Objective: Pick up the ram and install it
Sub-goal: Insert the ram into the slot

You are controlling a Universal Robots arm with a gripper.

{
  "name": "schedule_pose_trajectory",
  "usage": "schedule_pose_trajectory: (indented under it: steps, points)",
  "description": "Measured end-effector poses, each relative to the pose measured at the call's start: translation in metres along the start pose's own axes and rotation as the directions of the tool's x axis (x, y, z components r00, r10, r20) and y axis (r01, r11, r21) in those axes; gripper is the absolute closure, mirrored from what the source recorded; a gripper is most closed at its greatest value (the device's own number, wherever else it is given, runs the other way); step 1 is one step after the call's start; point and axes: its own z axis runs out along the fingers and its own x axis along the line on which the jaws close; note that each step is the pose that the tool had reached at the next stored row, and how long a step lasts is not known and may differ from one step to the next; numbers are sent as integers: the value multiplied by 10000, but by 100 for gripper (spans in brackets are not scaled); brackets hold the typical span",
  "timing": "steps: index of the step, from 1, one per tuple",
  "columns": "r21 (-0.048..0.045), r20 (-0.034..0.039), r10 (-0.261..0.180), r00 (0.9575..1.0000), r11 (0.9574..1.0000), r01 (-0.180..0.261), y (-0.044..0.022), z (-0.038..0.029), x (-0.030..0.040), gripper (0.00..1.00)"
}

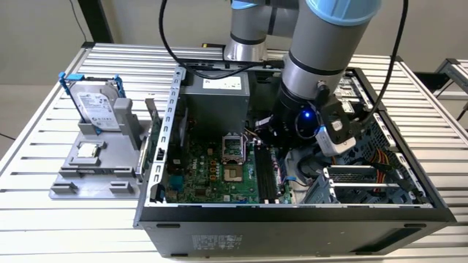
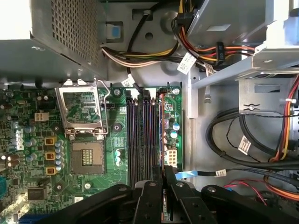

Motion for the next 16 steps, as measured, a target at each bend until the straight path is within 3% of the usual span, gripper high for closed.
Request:
schedule_pose_trajectory:
  steps: [16]
  points:
    - [-1, 0, -61, 10000, 10000, 61, -6, 115, 1, 100]
